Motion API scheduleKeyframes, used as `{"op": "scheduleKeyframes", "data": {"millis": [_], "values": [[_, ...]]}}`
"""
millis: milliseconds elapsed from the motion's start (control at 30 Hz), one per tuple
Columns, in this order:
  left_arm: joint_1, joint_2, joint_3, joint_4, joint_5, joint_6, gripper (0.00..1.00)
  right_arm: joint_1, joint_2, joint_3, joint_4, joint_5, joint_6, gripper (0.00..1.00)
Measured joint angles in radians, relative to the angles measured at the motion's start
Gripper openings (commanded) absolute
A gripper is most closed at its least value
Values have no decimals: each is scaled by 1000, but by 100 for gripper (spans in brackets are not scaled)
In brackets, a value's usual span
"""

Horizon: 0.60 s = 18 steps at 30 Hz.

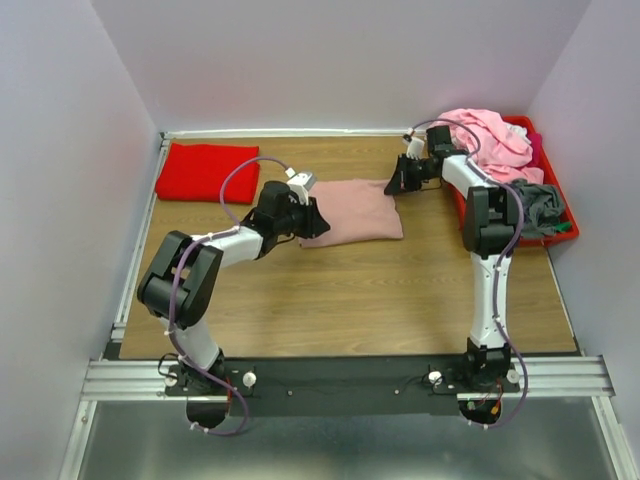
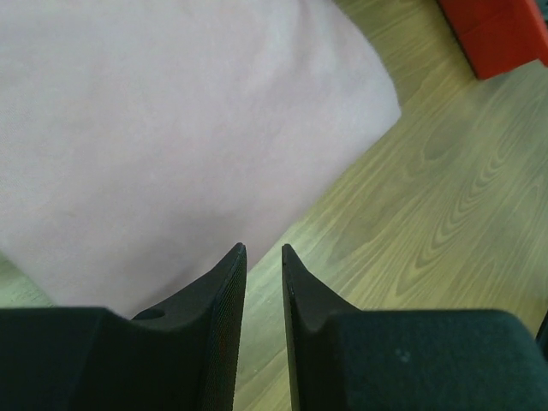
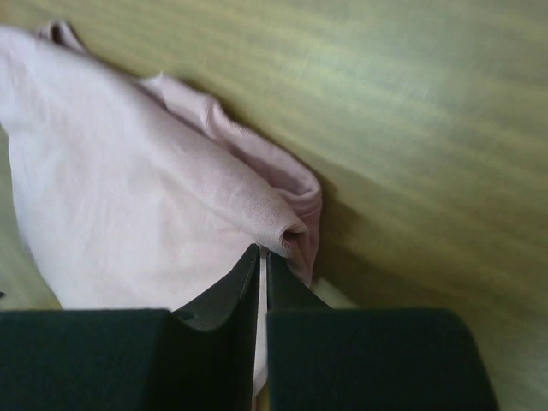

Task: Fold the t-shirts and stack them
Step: Fold the tshirt

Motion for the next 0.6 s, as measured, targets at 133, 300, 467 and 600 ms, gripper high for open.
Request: {"op": "scheduleKeyframes", "data": {"millis": [133,300,467,600], "values": [[0,78,19,-12,-5,5,31,0,38,92,15,51,71,13],[4,174,53,-40,-19,8,31,0,65,130,34,74,121,13],[6,178,68,-49,-45,12,31,0,104,172,49,81,161,13],[6,169,67,-53,-70,16,32,0,121,189,63,84,182,18]]}}
